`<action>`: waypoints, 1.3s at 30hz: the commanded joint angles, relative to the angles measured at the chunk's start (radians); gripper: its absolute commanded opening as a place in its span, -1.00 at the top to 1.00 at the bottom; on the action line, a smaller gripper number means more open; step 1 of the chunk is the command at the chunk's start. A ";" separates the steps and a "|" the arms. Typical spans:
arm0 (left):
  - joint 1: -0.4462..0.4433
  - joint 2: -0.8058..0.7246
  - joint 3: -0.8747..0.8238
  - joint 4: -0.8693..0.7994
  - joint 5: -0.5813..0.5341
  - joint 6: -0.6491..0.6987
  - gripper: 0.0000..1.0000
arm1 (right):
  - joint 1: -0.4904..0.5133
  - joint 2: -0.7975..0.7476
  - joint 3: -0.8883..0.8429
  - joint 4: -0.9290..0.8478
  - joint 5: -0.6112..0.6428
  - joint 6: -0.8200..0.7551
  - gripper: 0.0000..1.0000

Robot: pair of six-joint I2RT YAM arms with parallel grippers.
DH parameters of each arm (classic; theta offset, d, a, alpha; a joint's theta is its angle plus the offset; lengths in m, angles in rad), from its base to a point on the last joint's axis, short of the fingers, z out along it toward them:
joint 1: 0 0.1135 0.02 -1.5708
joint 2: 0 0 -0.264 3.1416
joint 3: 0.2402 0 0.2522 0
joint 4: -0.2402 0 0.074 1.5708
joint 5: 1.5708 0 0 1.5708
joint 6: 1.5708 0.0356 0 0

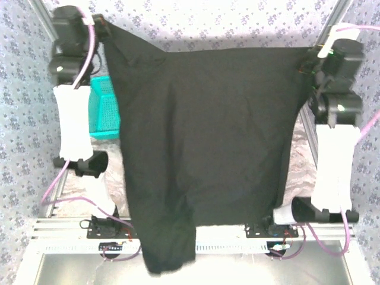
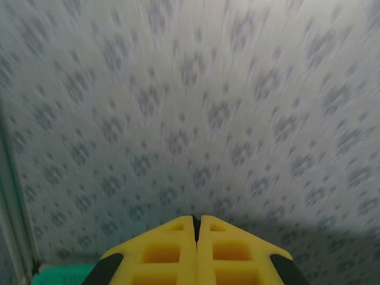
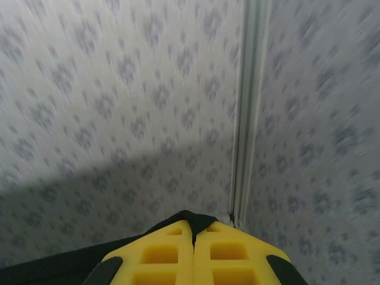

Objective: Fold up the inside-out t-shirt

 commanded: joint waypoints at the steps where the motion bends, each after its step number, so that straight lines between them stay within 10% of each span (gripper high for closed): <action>1: 0.003 0.108 0.045 0.053 0.056 -0.001 1.00 | 0.028 0.068 -0.067 0.123 0.046 -0.022 1.00; 11: -0.029 0.604 0.142 0.279 0.107 -0.072 0.99 | 0.074 0.592 -0.073 0.286 0.162 -0.011 0.95; 16: -0.033 0.658 0.161 0.358 0.089 -0.097 0.24 | 0.075 0.824 0.230 0.118 0.193 -0.012 0.26; 22: -0.040 0.569 0.161 0.217 0.108 -0.130 -0.21 | 0.101 0.749 0.209 -0.046 0.191 -0.043 0.02; 29: -0.115 0.408 0.111 -0.176 0.159 -0.167 -0.29 | 0.111 0.410 -0.325 0.020 -0.130 0.125 -0.03; 33: -0.274 0.229 -0.212 -0.233 0.136 -0.082 -0.29 | 0.102 0.255 -0.589 0.022 -0.209 0.185 -0.09; 39: -0.353 -0.203 -1.088 0.202 0.214 -0.182 -0.27 | 0.066 0.153 -0.818 0.005 -0.240 0.199 -0.20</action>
